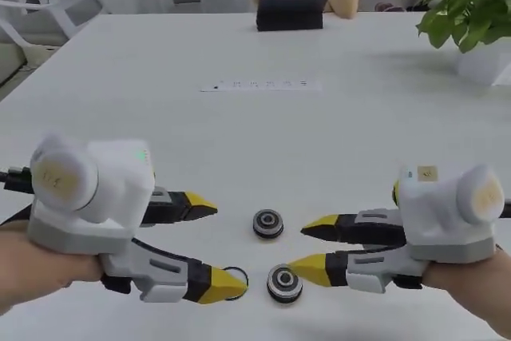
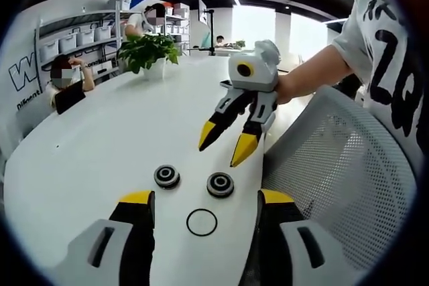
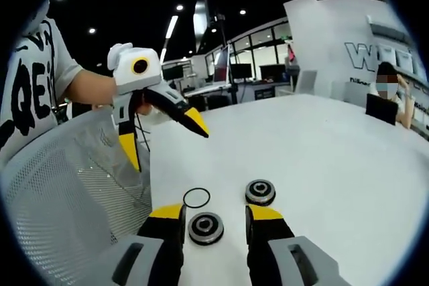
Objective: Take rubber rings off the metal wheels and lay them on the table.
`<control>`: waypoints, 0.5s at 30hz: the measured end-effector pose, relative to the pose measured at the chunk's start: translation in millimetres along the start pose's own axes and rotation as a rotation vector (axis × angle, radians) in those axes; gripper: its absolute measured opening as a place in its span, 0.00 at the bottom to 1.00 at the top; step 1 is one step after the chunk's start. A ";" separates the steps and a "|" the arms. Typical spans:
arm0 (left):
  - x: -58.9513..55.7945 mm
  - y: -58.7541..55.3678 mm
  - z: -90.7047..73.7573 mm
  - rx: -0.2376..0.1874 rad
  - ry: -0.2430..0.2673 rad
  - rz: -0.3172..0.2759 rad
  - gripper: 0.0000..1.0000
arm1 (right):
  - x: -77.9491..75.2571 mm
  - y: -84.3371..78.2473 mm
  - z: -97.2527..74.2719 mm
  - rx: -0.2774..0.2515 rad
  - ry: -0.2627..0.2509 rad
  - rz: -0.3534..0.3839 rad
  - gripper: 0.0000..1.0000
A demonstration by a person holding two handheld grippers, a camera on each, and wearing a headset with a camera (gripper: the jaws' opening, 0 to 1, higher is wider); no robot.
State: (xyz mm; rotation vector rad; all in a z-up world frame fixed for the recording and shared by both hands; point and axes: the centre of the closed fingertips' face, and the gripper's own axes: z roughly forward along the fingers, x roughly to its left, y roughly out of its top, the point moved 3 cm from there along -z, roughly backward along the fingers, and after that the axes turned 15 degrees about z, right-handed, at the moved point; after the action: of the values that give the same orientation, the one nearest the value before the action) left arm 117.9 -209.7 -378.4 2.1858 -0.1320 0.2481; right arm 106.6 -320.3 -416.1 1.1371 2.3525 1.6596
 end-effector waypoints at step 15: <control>-6.1 -3.9 22.2 0.029 -0.064 0.048 0.55 | -0.8 -22.4 1.7 0.100 0.007 -0.080 0.32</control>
State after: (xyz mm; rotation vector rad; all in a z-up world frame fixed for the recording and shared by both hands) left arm 115.5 -225.4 -395.5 2.2218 -0.2181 0.2085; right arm 96.0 -322.8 -435.7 1.0389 2.4752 1.5399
